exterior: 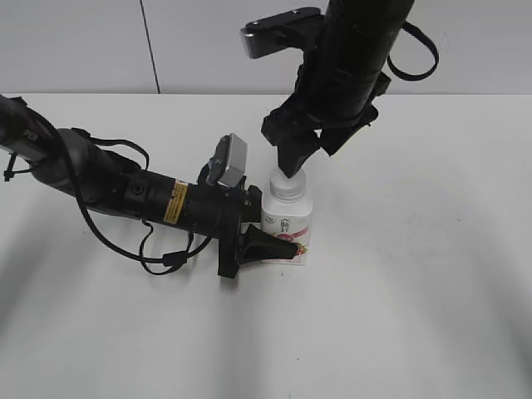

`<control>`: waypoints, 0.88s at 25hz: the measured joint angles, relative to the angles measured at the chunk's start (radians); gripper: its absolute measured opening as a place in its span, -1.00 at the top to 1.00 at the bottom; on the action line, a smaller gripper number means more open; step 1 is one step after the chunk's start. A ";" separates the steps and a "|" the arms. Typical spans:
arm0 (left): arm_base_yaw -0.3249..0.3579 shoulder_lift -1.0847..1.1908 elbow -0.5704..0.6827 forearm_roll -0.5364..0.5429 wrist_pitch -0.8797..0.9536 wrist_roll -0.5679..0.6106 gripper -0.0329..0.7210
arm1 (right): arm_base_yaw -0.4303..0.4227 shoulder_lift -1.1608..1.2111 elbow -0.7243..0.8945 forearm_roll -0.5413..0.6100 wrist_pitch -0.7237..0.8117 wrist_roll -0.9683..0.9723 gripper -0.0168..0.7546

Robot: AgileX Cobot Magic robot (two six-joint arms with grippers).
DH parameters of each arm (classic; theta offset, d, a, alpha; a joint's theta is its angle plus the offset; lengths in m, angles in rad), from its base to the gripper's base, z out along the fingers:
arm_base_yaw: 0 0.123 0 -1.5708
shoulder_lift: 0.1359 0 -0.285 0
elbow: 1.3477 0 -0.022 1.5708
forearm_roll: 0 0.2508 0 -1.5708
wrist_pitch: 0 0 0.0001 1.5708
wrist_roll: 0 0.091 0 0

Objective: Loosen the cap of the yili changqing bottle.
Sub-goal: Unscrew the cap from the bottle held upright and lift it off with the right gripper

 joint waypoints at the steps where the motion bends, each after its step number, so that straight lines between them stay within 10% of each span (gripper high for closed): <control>1: 0.000 0.000 0.000 0.000 0.000 0.000 -0.11 | 0.000 0.000 0.000 0.001 0.008 0.051 -0.43; 22: 0.000 0.000 0.000 -0.013 0.000 -0.011 -0.11 | 0.000 0.003 0.000 0.058 -0.057 0.584 -0.43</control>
